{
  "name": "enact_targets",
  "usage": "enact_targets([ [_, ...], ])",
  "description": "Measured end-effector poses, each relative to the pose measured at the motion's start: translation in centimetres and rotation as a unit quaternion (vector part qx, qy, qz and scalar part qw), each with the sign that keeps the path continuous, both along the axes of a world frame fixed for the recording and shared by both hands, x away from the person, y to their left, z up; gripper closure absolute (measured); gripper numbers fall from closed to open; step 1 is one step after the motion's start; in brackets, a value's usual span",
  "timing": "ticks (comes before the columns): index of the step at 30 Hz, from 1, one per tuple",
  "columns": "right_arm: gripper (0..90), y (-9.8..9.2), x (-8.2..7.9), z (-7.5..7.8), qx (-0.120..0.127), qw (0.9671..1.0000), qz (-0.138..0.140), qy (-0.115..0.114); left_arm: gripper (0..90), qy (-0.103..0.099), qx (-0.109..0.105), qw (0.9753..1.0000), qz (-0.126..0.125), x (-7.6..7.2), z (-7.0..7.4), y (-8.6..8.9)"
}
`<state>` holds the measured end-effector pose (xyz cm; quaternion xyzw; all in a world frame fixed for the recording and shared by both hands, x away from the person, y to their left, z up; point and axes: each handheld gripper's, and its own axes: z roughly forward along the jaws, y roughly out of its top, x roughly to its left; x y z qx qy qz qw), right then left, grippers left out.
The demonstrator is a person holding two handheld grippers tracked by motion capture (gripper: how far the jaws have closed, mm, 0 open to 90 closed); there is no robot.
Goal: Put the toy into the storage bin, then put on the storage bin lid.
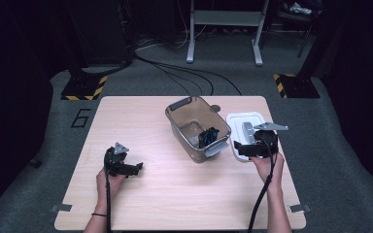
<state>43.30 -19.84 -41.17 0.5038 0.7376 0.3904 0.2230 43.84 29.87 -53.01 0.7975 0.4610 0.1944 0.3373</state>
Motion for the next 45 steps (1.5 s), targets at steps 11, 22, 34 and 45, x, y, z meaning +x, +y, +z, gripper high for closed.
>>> enact_targets([
  [11,0.0,-3.6,3.0,-3.6,-0.003,0.998,-0.052,0.037,0.4,0.0,0.0,1.0,0.0,0.0,0.0,0.0],
  [22,3.1,-4.1,5.8,-6.2,-0.015,0.9964,-0.069,0.048,0.4,0.0,0.0,1.0,0.001,0.0,0.0,0.0],
  [34,38.8,-3.4,8.1,-8.4,-0.045,0.9929,-0.108,0.019,0.4,0.0,0.0,1.0,0.002,0.0,0.0,0.0],
  [45,65.1,-2.5,8.7,-9.0,-0.083,0.9905,-0.109,0.009,0.4,0.0,-0.001,1.0,0.002,0.0,0.0,0.0],
])
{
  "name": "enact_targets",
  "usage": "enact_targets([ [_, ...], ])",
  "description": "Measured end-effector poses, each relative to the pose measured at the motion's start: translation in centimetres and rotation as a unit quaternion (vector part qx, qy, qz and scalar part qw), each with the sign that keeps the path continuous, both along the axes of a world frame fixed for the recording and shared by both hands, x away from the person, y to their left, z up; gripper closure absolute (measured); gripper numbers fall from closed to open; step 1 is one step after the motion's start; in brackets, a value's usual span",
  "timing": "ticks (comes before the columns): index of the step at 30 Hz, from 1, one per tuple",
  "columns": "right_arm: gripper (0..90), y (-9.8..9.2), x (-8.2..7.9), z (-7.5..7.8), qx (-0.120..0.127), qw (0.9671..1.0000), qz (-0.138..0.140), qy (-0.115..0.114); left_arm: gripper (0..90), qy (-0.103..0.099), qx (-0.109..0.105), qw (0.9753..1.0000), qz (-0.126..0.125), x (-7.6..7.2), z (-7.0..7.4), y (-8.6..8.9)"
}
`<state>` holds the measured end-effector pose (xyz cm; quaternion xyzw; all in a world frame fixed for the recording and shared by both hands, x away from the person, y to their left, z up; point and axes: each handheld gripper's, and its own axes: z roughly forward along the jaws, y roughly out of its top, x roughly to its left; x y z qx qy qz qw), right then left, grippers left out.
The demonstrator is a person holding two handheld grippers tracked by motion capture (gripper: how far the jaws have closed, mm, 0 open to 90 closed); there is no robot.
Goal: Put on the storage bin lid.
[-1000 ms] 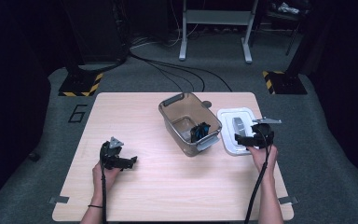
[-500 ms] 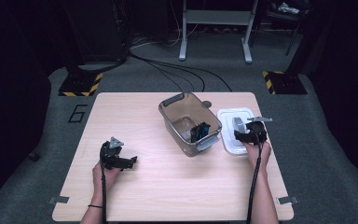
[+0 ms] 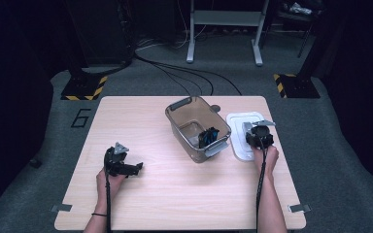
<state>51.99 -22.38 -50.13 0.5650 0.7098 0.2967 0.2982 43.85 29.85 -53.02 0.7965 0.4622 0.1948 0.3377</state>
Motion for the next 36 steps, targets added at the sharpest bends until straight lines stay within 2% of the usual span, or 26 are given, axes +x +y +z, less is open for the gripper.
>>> enact_targets([
  [4,66.3,0.0,-0.1,0.1,0.001,1.0,-0.006,0.0,0.4,0.0,0.0,1.0,0.0,0.0,0.0,0.0],
  [9,66.6,-0.2,-0.7,0.8,0.01,0.9999,0.0,0.0,0.4,0.0,0.0,1.0,0.0,0.0,0.0,0.0],
  [10,66.7,-0.3,-0.8,1.0,0.006,1.0,0.007,0.001,0.4,0.0,0.0,1.0,0.0,0.0,0.0,0.0],
  [17,66.8,-0.3,-2.0,2.8,-0.002,0.9997,0.025,0.002,0.4,0.0,0.0,1.0,0.0,0.0,0.0,0.0],
  [24,66.8,-0.7,-3.1,4.6,-0.004,0.9996,0.028,-0.006,0.4,0.0,0.0,1.0,0.0,0.0,0.0,0.0],
  [29,66.8,-1.4,-3.9,6.2,0.013,0.9993,0.03,-0.018,0.4,0.0,0.0,1.0,0.001,0.0,0.0,0.0],
  [36,66.8,-1.6,-4.7,8.7,0.011,0.999,0.035,-0.026,0.4,0.003,0.002,1.0,0.0,0.0,0.1,0.0],
])
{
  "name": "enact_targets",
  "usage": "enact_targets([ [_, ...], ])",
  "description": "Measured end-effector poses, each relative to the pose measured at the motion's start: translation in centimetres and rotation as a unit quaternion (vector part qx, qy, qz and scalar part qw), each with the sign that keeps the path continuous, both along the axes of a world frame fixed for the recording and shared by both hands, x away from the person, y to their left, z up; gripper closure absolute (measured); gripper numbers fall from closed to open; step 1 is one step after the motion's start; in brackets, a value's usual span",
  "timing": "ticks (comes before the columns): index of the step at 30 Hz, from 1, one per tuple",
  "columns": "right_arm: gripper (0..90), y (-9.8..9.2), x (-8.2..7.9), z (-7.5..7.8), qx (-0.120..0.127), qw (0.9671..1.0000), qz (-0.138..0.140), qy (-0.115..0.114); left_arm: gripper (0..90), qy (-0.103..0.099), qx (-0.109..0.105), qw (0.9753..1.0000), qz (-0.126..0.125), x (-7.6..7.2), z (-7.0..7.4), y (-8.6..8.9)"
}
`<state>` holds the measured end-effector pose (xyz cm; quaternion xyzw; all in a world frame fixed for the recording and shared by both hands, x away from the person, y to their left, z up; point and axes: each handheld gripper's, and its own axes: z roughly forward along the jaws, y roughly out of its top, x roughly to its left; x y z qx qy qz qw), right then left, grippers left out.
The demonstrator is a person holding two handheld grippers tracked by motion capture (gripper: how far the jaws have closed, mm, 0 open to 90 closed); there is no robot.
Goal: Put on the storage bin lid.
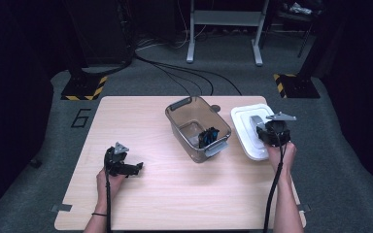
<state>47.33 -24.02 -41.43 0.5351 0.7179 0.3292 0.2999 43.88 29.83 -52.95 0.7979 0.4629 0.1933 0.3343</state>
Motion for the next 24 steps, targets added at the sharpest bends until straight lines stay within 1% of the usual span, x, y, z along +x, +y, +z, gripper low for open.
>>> enact_targets([
  [2,66.8,0.1,-0.2,0.7,0.001,1.0,0.003,-0.003,0.5,0.0,0.0,1.0,0.0,0.0,0.0,0.0],
  [8,66.8,0.7,-0.4,3.1,-0.009,0.9998,0.012,-0.01,0.5,0.0,0.0,1.0,0.0,0.0,0.0,0.0],
  [10,66.8,0.9,-0.5,3.7,-0.007,0.9998,0.013,-0.012,0.5,0.0,0.0,1.0,0.0,0.0,0.0,0.0],
  [11,66.8,0.9,-0.5,4.1,-0.011,0.9997,0.017,-0.013,0.5,0.0,0.0,1.0,0.0,0.0,0.0,0.0],
  [15,66.8,1.3,-0.6,5.4,-0.008,0.9995,0.025,-0.02,0.5,0.0,0.0,1.0,0.0,0.0,0.0,0.0],
  [24,66.8,2.5,-0.6,7.7,-0.001,0.9989,0.04,-0.024,0.5,0.0,0.0,1.0,0.0,0.0,0.0,0.0],
])
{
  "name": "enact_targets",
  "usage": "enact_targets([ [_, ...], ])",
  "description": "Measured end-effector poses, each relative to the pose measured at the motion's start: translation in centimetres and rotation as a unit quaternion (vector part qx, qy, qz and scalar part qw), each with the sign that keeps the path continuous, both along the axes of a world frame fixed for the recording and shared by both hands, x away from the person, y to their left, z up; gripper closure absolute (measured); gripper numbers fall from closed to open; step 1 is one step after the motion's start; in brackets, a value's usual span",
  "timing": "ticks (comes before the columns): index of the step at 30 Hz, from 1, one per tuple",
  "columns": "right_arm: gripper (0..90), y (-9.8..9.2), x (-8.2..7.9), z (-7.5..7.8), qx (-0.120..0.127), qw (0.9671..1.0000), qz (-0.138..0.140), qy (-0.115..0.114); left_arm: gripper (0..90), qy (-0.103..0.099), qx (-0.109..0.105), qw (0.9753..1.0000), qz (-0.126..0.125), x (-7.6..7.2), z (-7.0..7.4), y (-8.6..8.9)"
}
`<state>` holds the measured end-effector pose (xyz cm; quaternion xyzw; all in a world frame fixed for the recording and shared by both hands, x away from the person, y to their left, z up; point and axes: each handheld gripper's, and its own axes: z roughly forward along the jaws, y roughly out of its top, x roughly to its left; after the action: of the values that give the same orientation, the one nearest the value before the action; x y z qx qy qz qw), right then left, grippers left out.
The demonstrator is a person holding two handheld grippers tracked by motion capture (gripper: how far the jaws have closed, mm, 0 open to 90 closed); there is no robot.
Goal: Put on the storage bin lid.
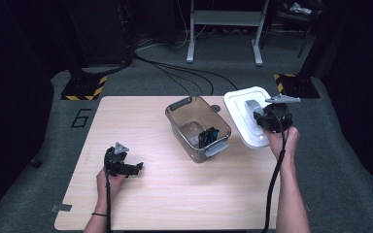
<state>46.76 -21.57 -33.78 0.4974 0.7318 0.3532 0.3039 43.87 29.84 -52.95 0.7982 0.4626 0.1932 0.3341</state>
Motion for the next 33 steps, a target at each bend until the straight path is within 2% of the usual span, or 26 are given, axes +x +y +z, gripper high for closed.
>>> enact_targets([
  [23,66.8,5.9,0.5,4.3,0.0,0.9977,0.067,-0.002,0.7,-0.003,-0.003,1.0,0.0,0.0,-0.1,0.0],
  [32,66.7,8.9,0.8,4.8,-0.001,0.9952,0.096,0.016,0.7,-0.004,-0.002,1.0,0.0,0.0,-0.1,0.0],
  [33,66.7,9.2,0.9,4.8,-0.004,0.9947,0.102,0.017,0.7,-0.002,0.003,1.0,-0.005,0.0,0.0,0.1],
])
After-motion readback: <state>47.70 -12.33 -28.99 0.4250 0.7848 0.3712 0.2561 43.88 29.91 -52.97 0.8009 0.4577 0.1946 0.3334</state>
